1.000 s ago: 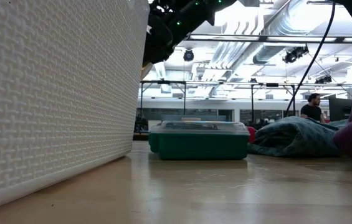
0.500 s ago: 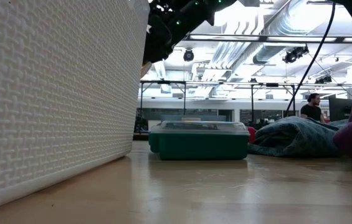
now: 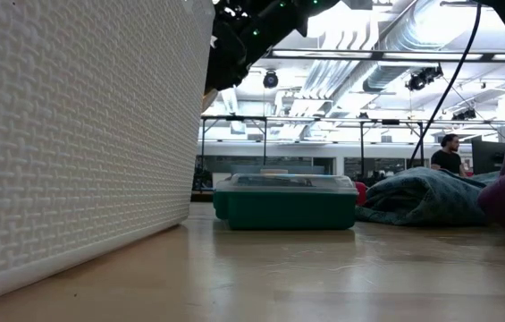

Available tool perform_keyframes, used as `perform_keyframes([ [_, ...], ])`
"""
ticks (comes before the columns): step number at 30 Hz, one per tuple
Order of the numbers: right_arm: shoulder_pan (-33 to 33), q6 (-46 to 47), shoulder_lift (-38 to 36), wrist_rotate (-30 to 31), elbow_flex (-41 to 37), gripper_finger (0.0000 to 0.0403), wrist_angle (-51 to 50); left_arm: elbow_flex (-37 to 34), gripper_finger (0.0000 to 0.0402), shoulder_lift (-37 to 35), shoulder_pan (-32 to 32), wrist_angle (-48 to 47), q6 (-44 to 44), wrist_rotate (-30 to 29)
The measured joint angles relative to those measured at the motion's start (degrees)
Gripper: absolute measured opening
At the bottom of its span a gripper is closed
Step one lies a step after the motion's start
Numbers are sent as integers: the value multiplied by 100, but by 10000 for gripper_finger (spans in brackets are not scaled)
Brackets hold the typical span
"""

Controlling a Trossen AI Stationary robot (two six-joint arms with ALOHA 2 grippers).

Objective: Pick & place medical supplies in basket/bin
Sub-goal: Put the orange pill bottle into the blue bin

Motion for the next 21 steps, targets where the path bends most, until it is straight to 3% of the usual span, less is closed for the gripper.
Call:
perform_keyframes([
  [6, 0, 0, 0, 2, 0, 170, 4, 0, 186, 0, 0, 2, 2, -2],
  [21, 2, -13, 0, 4, 0, 170, -55, 0, 174, 0, 2, -2, 2, -2],
])
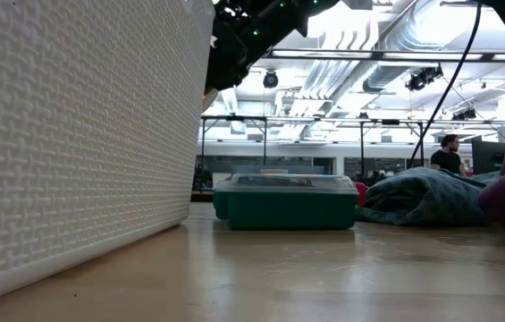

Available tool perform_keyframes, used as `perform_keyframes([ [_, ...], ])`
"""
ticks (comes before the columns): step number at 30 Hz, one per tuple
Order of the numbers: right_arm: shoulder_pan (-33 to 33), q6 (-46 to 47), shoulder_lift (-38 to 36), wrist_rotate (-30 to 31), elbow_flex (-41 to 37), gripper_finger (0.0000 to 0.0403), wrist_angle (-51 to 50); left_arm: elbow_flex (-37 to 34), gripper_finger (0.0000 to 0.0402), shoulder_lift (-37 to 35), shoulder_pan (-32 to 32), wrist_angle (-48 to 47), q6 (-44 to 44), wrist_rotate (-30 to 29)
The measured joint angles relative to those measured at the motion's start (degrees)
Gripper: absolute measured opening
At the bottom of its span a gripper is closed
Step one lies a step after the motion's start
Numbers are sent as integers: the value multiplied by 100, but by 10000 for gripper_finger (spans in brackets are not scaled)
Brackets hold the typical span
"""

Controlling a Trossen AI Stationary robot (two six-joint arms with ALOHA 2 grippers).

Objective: Pick & place medical supplies in basket/bin
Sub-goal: Put the orange pill bottle into the blue bin

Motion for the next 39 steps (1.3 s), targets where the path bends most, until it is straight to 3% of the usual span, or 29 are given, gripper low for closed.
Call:
perform_keyframes([
  [8, 87, -9, 0, 73, 2, 218, -32, 0, 173, 0, -4, -11, -2, 25],
  [14, 111, -6, 0, 466, 2, 247, -45, 0, 173, 0, 0, -1, -10, -7],
  [39, 107, 116, -236, 468, -6, 254, -133, 0, 173, 0, 0, -2, -20, 0],
])
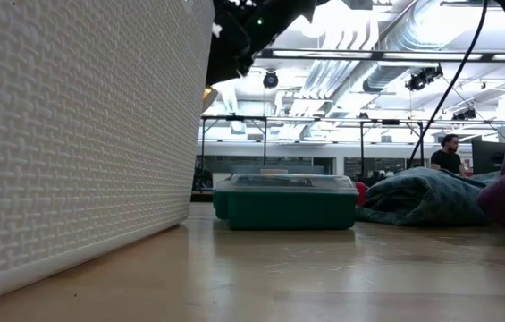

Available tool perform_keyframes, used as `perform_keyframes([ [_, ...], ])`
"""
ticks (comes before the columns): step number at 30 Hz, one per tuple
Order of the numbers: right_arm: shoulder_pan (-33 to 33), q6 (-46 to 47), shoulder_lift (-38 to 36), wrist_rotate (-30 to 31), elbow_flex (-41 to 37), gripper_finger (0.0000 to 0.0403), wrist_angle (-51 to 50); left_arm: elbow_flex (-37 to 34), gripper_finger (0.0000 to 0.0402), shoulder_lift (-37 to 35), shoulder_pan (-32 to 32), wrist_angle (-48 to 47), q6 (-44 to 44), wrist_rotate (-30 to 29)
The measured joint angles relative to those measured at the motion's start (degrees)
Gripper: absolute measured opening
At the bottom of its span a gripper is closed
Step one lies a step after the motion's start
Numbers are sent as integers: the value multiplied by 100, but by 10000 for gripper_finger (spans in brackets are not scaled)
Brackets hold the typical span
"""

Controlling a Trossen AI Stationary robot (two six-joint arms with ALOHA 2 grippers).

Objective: Pick & place medical supplies in basket/bin
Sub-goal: Put the orange pill bottle into the blue bin

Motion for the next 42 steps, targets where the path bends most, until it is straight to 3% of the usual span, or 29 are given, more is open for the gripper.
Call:
perform_keyframes([
  [18, -47, -120, -834, -13, 2, 254, -1078, 0, 173, -13, 17, 28, -277, -92],
  [27, -72, -14, -828, -18, 4, 254, -1213, -2, 173, -357, 17, -260, -447, -1519],
  [33, -79, -11, -826, -16, 4, 254, -1251, -2, 173, -705, 17, -1156, -897, -2463],
  [42, -76, 35, -824, -136, 4, 254, -1217, -2, 173, -763, 17, -2269, -1536, -3110],
])
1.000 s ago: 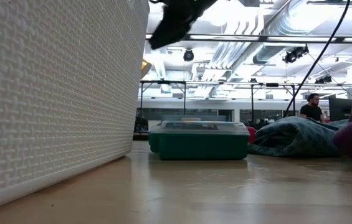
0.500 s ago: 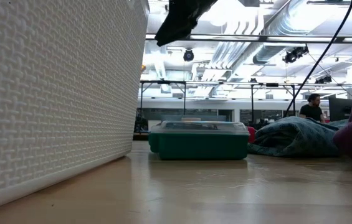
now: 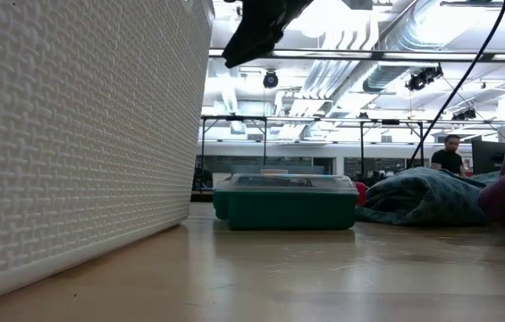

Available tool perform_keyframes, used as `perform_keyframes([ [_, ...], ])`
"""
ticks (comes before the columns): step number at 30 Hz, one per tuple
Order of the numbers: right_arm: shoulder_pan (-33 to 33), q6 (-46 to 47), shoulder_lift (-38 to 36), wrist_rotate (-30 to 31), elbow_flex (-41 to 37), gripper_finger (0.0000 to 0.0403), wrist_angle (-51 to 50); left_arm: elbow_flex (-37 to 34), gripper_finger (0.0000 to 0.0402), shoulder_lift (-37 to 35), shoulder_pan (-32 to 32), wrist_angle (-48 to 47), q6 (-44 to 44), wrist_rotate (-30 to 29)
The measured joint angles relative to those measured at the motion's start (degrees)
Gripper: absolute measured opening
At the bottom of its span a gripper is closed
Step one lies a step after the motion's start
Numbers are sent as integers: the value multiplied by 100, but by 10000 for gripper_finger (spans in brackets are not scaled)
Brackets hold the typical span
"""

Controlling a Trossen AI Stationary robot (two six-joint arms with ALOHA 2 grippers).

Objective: Pick & place medical supplies in basket/bin
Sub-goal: Put the orange pill bottle into the blue bin

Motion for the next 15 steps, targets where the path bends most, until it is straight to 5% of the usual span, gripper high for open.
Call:
perform_keyframes([
  [5, 0, 137, 2, -75, 0, 254, 0, 0, 175, 0, 13, -530, -412, 81],
  [15, 0, 238, 4, -77, 0, 254, -9, 0, 176, 0, 1140, -1020, -768, 1796],
])
